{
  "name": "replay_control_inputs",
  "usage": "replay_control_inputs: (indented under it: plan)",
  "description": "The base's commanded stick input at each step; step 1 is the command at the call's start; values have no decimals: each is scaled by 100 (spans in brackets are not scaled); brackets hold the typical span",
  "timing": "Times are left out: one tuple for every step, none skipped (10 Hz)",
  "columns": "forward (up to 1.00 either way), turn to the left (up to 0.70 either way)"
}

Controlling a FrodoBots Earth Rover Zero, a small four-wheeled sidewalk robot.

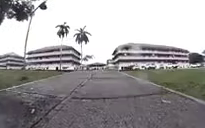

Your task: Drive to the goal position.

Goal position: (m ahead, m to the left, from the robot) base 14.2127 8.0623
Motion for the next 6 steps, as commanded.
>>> replay_control_inputs:
  plan:
    - [70, 0]
    - [70, 0]
    - [70, 0]
    - [70, 0]
    - [70, 0]
    - [70, 0]
